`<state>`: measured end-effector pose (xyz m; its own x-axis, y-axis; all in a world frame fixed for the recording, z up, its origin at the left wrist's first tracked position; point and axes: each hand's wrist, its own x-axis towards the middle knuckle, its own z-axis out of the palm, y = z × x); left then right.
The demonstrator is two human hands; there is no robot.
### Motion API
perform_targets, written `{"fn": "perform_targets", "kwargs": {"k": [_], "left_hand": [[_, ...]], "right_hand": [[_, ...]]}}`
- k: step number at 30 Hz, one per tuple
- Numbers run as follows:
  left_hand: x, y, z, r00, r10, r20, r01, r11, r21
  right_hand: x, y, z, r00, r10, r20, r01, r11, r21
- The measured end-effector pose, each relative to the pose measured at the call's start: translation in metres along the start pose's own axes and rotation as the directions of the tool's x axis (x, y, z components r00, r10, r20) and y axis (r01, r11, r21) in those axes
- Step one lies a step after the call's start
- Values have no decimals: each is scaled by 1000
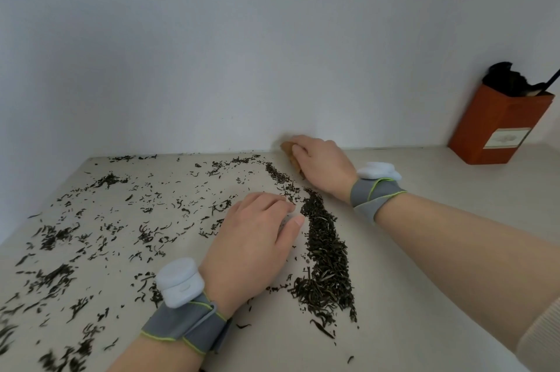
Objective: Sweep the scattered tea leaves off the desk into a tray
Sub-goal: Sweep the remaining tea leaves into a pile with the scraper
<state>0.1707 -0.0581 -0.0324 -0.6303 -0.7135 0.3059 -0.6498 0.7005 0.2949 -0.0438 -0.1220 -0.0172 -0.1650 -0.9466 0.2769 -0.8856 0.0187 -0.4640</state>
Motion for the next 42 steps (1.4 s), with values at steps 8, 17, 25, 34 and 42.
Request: {"fn": "perform_targets", "kwargs": {"k": [8,17,25,34,42], "left_hand": [[0,-1,0,1000,-5,11,5,1000,5],[3,-10,-1,999,-52,-1,52,999,14],[3,-11,-1,999,-47,-14,47,999,8],[2,-11,-3,999,-43,-1,43,999,17],[5,-15,-2,998,-46,-32,47,999,26]], "right_hand": [[-35,59,-39,991,109,-73,-127,936,-329],[-7,12,2,1000,-25,-19,14,895,-445],[5,-24,28,997,-69,31,76,918,-389],[-24,33,-20,993,79,-83,-81,996,-22],[-65,65,-34,991,86,-101,-123,876,-467]]}}
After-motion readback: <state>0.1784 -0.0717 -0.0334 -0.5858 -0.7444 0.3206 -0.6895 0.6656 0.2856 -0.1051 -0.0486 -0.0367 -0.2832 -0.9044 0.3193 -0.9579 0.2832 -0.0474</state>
